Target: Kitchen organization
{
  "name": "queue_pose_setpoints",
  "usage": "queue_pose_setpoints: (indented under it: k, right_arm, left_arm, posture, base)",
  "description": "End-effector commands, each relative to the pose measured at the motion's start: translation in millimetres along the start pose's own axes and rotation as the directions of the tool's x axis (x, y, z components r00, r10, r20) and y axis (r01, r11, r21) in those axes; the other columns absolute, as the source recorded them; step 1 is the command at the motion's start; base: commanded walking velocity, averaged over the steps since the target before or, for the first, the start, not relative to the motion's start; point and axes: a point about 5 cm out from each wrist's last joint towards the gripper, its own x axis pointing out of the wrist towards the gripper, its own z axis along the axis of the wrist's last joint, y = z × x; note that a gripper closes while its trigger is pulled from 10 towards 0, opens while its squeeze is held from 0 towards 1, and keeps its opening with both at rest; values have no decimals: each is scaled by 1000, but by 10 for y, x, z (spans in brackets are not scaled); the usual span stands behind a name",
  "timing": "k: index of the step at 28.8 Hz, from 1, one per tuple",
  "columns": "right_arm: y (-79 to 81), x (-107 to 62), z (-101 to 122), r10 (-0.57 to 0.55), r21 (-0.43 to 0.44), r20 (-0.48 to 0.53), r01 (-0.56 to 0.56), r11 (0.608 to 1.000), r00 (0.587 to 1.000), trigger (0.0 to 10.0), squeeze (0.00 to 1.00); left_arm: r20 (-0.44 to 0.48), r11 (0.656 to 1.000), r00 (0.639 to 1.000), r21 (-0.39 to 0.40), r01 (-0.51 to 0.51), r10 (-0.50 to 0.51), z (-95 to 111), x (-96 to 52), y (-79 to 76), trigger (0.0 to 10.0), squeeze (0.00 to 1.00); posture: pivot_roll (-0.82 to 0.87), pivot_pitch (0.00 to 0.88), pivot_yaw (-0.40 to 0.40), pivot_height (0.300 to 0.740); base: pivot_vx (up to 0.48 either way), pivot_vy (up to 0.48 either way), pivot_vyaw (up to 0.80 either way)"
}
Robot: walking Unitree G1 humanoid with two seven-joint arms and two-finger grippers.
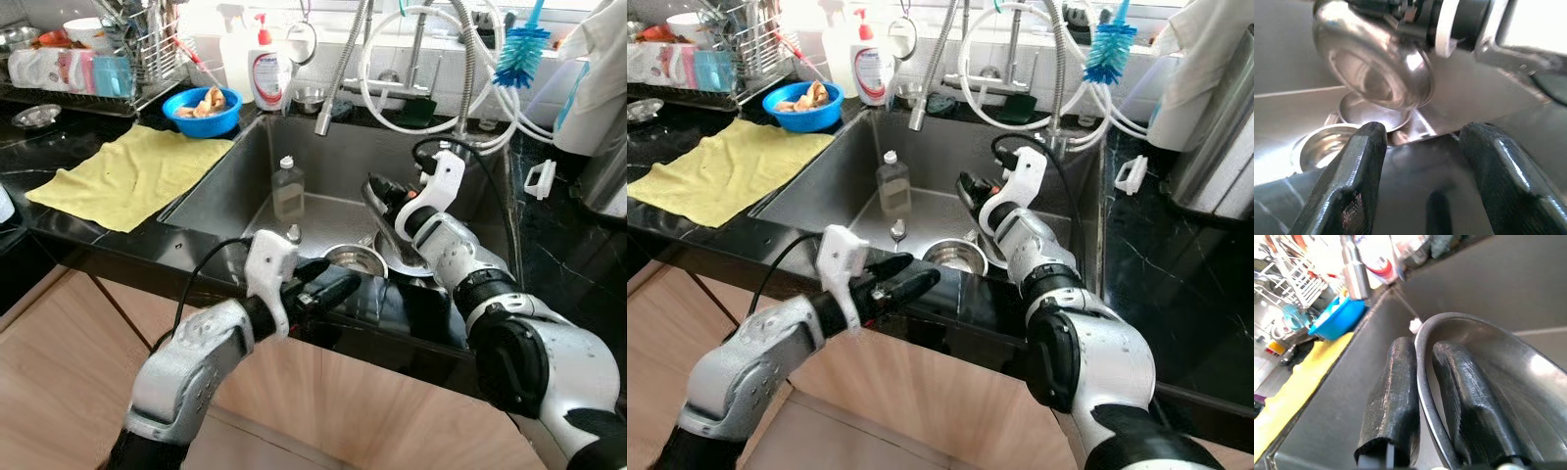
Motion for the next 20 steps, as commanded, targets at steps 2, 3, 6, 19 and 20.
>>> queue_pose_setpoints:
  k: [2, 3, 6, 19, 20]
  right_arm:
    - [73, 31, 14, 14, 1, 11, -14, 1000, 1000, 10000, 0]
    - [69, 29, -14, 16, 5, 7, -16, 1000, 1000, 10000, 0]
    - [53, 23, -39, 11, 11, 3, -11, 1000, 1000, 10000, 0]
    - [5, 3, -69, 2, 18, 3, -2, 1000, 1000, 10000, 0]
    - [-8, -3, -81, 2, 19, 2, -2, 1000, 1000, 10000, 0]
  left_arm:
    - [-24, 999, 1000, 38, -12, 13, 6, 88, 69, 10000, 0]
    - [-19, 999, 1000, 46, -19, 20, 33, 138, 100, 10000, 0]
    - [-22, 998, 999, 61, -34, 35, 29, 186, 148, 10000, 0]
    - [8, 980, 987, 123, -159, 159, 103, 145, 704, 10000, 0]
    - [11, 979, 986, 122, -166, 166, 111, 137, 743, 10000, 0]
  posture:
    - [57, 0, 20, 740]
    - [59, 0, 22, 740]
    - [62, 0, 21, 740]
    - [55, 0, 20, 740]
    - [53, 0, 20, 740]
  base:
    - [0, 0, 0]
    - [0, 0, 0]
    - [0, 0, 0]
    - [0, 0, 0]
    - [0, 0, 0]
